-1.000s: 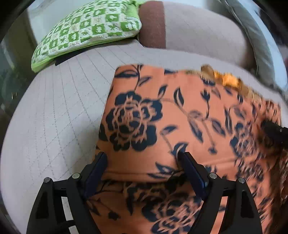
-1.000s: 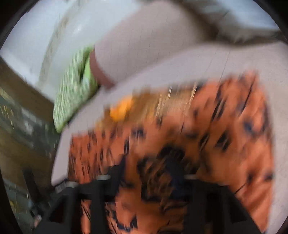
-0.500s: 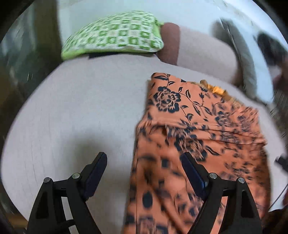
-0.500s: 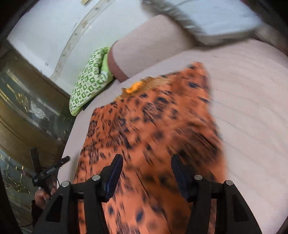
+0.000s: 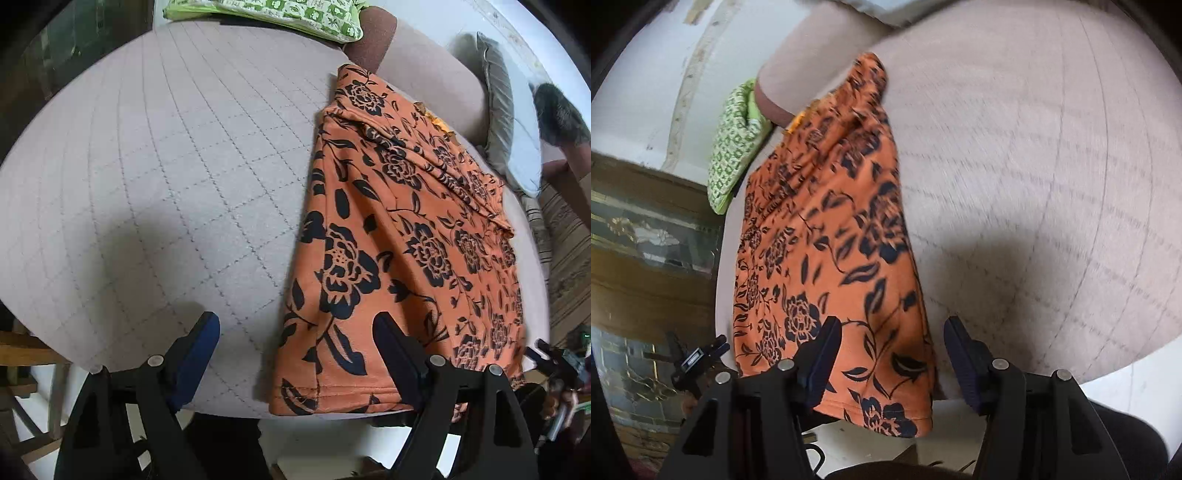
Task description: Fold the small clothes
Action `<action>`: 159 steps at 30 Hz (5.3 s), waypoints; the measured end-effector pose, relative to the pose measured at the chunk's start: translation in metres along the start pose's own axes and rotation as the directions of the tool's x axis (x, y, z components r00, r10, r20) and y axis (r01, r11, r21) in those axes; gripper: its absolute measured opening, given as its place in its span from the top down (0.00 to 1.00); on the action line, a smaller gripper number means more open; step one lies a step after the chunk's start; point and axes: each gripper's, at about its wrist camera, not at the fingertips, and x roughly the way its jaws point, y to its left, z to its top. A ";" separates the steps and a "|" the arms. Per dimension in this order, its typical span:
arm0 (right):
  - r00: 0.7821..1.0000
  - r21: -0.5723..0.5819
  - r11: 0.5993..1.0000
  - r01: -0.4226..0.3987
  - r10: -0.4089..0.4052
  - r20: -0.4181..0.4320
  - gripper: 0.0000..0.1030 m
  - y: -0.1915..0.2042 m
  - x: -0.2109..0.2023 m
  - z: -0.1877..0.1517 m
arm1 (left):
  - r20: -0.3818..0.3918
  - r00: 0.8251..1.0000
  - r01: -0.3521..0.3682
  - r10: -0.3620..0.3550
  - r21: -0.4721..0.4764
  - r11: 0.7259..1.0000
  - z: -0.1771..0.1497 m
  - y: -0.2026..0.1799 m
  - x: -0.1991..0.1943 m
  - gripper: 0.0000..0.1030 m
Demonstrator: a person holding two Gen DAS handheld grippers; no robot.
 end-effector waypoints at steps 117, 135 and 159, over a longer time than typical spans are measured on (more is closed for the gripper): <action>0.952 -0.032 0.966 -0.256 0.257 0.166 0.88 0.046 0.034 0.082 | -0.071 0.926 0.333 -0.370 -0.307 0.892 0.003 -0.025 0.046 0.89; 0.886 -0.110 0.945 -0.309 0.328 0.328 0.88 0.096 0.032 0.202 | 0.213 0.890 0.435 -0.404 -0.121 0.892 0.234 -0.081 0.013 0.90; 0.901 -0.054 0.979 -0.195 0.201 0.385 0.32 0.098 0.084 0.258 | 0.496 0.857 0.355 -0.142 -0.367 0.860 0.203 -0.072 0.050 0.30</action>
